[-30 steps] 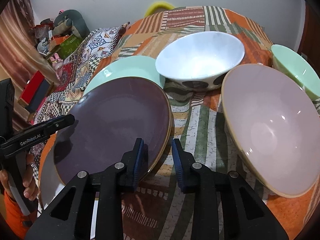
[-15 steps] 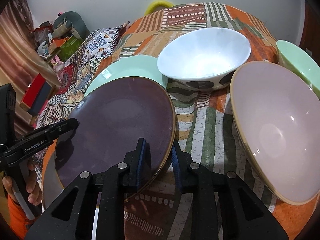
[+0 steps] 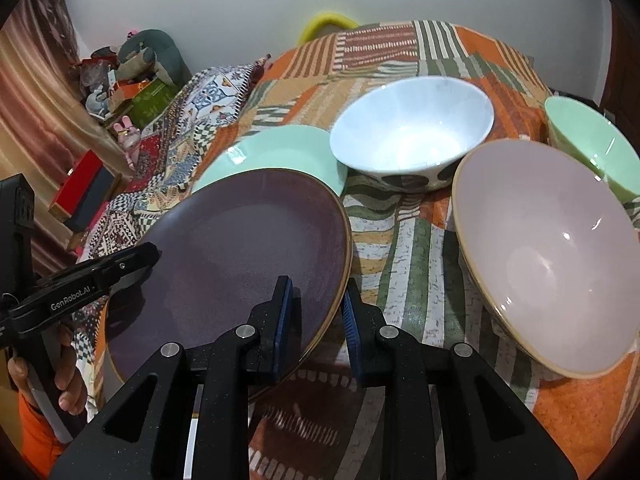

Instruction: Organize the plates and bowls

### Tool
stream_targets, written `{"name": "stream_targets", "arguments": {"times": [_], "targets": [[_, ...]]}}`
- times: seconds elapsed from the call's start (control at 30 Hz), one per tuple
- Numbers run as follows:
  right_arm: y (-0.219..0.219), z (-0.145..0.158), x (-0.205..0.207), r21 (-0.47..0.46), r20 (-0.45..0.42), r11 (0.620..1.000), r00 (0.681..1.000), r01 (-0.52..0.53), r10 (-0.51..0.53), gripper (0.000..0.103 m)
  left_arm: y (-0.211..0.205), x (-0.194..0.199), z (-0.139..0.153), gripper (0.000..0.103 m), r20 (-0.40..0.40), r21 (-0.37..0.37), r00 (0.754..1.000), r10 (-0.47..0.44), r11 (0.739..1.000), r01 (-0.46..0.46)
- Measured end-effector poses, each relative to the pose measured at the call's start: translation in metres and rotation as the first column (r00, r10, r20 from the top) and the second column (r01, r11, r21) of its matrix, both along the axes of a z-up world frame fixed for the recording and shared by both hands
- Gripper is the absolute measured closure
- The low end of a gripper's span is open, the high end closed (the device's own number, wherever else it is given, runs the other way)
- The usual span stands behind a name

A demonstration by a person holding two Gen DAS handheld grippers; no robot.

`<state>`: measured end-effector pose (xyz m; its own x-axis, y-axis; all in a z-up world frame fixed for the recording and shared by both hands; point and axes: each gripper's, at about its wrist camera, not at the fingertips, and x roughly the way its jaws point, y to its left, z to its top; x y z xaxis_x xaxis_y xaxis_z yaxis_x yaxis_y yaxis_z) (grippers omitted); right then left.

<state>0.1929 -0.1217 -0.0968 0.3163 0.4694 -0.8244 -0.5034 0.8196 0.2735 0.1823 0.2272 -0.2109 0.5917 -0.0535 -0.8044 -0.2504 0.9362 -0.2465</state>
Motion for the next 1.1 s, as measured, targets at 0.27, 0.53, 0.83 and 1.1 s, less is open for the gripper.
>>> {"name": "stream_targets", "arguments": {"times": [0.27, 0.53, 0.83, 1.1], "targets": [[-0.008, 0.027, -0.016, 0.037, 0.053, 0.999, 0.999, -0.005, 0.003, 0.081, -0.009, -0.023, 0.029, 0.082, 0.048, 0.006, 0.999, 0.011, 1.000, -0.011], [-0.025, 0.049, -0.036, 0.064, 0.093, 0.998, 0.996, 0.003, -0.009, 0.081, -0.033, -0.050, 0.061, 0.082, 0.105, 0.036, 0.994, -0.011, 0.999, 0.008], [-0.055, 0.069, -0.055, 0.094, 0.129, 0.995, 0.991, 0.027, -0.039, 0.081, -0.063, -0.073, 0.086, 0.082, 0.150, 0.062, 0.987, -0.051, 0.997, 0.042], [-0.082, 0.076, -0.070, 0.111, 0.147, 0.992, 0.986, 0.057, -0.073, 0.080, -0.090, -0.090, 0.095, 0.082, 0.172, 0.043, 0.981, -0.089, 0.996, 0.083]]}}
